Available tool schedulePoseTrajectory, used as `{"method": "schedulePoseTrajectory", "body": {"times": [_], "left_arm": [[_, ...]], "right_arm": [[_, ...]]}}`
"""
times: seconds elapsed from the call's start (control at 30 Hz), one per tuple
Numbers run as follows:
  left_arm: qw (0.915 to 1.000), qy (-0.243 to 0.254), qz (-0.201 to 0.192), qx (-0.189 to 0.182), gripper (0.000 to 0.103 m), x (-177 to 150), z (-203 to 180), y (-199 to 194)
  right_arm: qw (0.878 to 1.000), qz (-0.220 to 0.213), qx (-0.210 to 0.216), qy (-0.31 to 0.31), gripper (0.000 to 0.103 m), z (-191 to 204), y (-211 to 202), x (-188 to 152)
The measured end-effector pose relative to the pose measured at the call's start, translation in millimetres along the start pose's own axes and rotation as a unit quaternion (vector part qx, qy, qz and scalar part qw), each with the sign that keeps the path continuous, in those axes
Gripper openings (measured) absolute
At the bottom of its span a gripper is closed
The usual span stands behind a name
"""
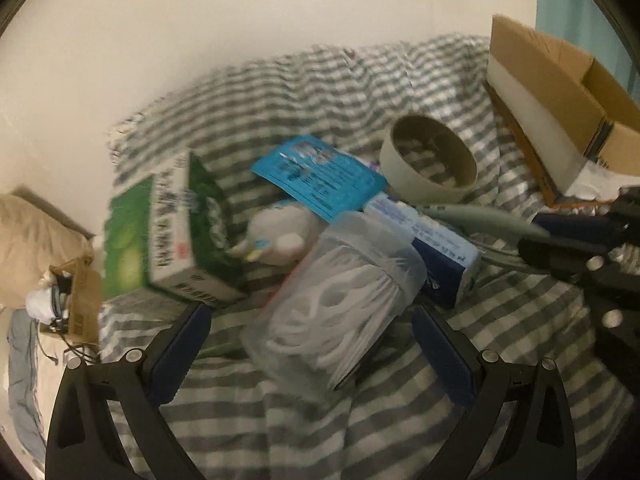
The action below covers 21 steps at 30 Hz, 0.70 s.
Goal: Organize objects
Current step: 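Grasp the clear plastic container with left tool while right tool grasps grey clip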
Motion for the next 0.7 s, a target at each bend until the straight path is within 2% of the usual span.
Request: {"method": "schedulePoseTrajectory", "body": {"times": [0.1,0.2,0.33,0.47,0.53,0.7], "left_arm": [[0.9996,0.013,0.021,-0.015,0.094,-3,-6,11],[0.9995,0.007,0.024,-0.019,0.085,-3,-3,10],[0.9966,-0.035,0.030,-0.068,0.084,-6,10,3],[0.9934,-0.066,0.033,-0.088,0.078,-11,18,-10],[0.9929,-0.072,0.036,-0.088,0.074,-15,18,-19],[0.9922,-0.092,0.056,-0.063,0.069,-24,17,-44]], "right_arm": [[1.000,-0.003,0.004,0.008,0.014,-6,-2,2],[1.000,-0.003,0.004,0.009,0.013,-9,-3,4],[1.000,-0.002,0.004,0.007,0.011,-9,-6,5],[1.000,-0.001,0.003,0.005,0.010,-10,-18,4],[1.000,0.000,0.005,-0.002,0.010,-11,-26,5],[1.000,-0.011,0.000,-0.004,0.009,-17,-55,10]]}}
Point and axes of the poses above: each gripper's, at about its wrist camera, not at the fingertips, and y roughly the way its jaws point, z to its left, x to its top, the point moved 4 cm from there along y, roughly the way its jaws point, and after that the axes turned 4 degrees about -x, right-handed, at the moved point
